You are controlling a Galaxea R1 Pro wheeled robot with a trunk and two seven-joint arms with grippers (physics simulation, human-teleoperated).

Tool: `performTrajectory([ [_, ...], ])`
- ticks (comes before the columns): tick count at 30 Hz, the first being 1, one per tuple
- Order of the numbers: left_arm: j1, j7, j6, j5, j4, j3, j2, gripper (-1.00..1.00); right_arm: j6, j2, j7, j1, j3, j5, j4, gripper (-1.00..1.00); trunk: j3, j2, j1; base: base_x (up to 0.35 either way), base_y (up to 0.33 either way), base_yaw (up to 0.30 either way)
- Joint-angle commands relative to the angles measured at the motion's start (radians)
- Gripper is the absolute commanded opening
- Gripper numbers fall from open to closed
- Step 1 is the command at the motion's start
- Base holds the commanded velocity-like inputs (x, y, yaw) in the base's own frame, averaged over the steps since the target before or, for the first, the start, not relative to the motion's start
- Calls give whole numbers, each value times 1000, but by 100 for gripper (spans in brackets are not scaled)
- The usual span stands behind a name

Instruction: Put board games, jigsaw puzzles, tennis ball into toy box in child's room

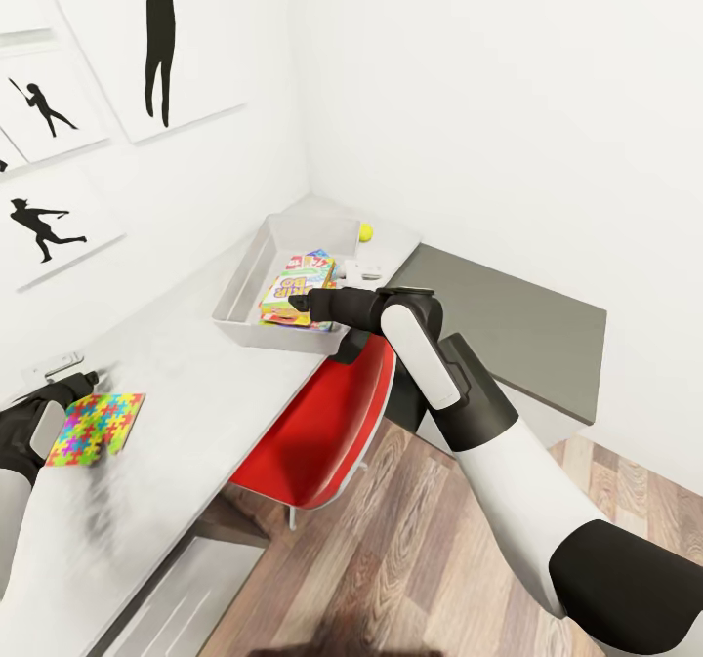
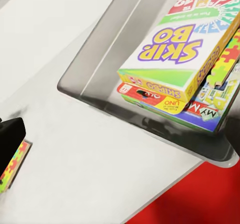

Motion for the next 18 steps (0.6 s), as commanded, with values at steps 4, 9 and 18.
performTrajectory([
  [4, 0, 3, 6, 11, -2, 0, 0, 100, 2, 0, -10, -1, 1, -11, -1, 100, -2, -2, 1, 5, 0, 0],
  [9, 0, 1, 8, 10, -2, -2, 1, 100, 2, 0, -10, -1, 0, -11, -1, 100, -2, -2, 1, 1, 0, 0],
  [18, 0, 6, 14, 11, 2, -1, 4, 100, 2, 0, -10, -1, 1, -15, -1, 100, -3, -2, 1, 0, 0, 0],
])
